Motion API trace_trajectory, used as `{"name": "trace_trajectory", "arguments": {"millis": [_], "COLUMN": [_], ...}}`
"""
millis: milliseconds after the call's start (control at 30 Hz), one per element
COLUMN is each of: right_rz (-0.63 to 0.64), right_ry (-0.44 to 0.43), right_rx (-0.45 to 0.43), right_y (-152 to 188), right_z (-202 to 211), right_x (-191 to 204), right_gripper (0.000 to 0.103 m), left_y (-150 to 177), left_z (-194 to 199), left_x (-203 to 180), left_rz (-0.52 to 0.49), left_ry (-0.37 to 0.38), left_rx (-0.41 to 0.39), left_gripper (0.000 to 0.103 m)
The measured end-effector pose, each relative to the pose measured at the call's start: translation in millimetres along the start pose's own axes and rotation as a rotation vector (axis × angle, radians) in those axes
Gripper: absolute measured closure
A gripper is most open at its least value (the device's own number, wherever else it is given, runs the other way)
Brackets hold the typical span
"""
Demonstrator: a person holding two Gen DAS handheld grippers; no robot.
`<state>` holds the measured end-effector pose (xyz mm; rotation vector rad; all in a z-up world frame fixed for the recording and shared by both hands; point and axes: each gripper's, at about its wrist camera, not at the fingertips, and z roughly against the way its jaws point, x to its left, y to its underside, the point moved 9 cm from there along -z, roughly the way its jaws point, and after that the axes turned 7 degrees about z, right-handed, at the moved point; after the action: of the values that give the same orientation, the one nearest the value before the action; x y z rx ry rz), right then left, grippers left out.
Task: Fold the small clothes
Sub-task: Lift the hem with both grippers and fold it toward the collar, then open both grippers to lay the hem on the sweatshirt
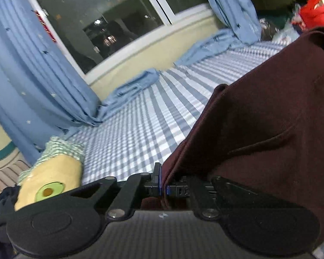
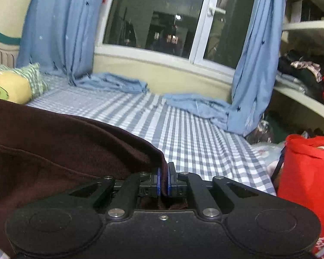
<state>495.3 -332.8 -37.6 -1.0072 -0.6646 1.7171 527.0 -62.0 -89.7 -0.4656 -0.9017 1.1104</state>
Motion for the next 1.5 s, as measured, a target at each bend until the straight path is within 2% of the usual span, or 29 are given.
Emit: {"name": "trace_trajectory", "arguments": {"millis": [200, 333, 600, 700, 767, 800, 833, 867, 900, 933, 967, 1000, 1067, 1133, 1200, 1267, 1333, 1400, 1500], "right_rz": [-0.012, -0.022, -0.03, -0.029, -0.059, -0.087, -0.112, -0.127, -0.136, -0.144, -0.158, -0.169, -0.179, -0.169, -0.171, -0.18, -0.172, -0.169, -0.234], "right_ry": [0.018, 0.033, 0.05, 0.048, 0.015, -0.005, -0.009, 0.0, 0.02, 0.033, 0.041, 0.037, 0.01, -0.004, -0.021, -0.03, -0.015, 0.026, 0.061], "right_rx": [0.12, 0.195, 0.285, 0.305, 0.343, 0.359, 0.363, 0.365, 0.365, 0.357, 0.336, 0.318, 0.308, 0.322, 0.373, 0.421, 0.487, 0.549, 0.573], "right_y": [13, 29, 52, 56, 64, 67, 70, 72, 75, 76, 77, 78, 82, 92, 108, 123, 143, 161, 178], "right_z": [-73, -108, -141, -146, -153, -155, -155, -152, -147, -141, -133, -127, -115, -108, -106, -108, -108, -106, -94], "right_x": [8, 18, 26, 28, 31, 31, 31, 31, 30, 30, 29, 29, 34, 40, 45, 48, 50, 47, 36], "right_gripper": [0.098, 0.098, 0.097, 0.097, 0.088, 0.083, 0.071, 0.05, 0.037, 0.018, 0.014, 0.013, 0.003, 0.002, 0.002, 0.002, 0.002, 0.002, 0.002], "left_y": [12, 30, 46, 52, 57, 61, 64, 68, 69, 69, 70, 69, 68, 65, 62, 62, 65, 66, 61], "left_z": [-91, -129, -161, -169, -175, -179, -182, -184, -185, -186, -187, -187, -186, -187, -187, -190, -193, -192, -187], "left_x": [-11, -24, -28, -27, -26, -26, -26, -26, -26, -26, -25, -24, -20, -14, -5, 6, 17, 25, 35], "left_rz": [-0.052, -0.099, -0.06, -0.072, -0.082, -0.091, -0.102, -0.119, -0.129, -0.137, -0.139, -0.133, -0.107, -0.075, -0.033, 0.002, 0.029, 0.061, 0.074], "left_ry": [0.056, 0.084, 0.131, 0.119, 0.087, 0.07, 0.062, 0.055, 0.049, 0.042, 0.038, 0.036, 0.028, 0.02, 0.031, 0.026, 0.023, 0.06, 0.122], "left_rx": [0.129, 0.183, 0.243, 0.255, 0.277, 0.282, 0.283, 0.286, 0.283, 0.281, 0.283, 0.285, 0.294, 0.303, 0.312, 0.325, 0.337, 0.34, 0.338], "left_gripper": [0.1, 0.1, 0.099, 0.093, 0.073, 0.069, 0.064, 0.059, 0.057, 0.053, 0.051, 0.049, 0.037, 0.031, 0.027, 0.015, 0.013, 0.012, 0.009]}}
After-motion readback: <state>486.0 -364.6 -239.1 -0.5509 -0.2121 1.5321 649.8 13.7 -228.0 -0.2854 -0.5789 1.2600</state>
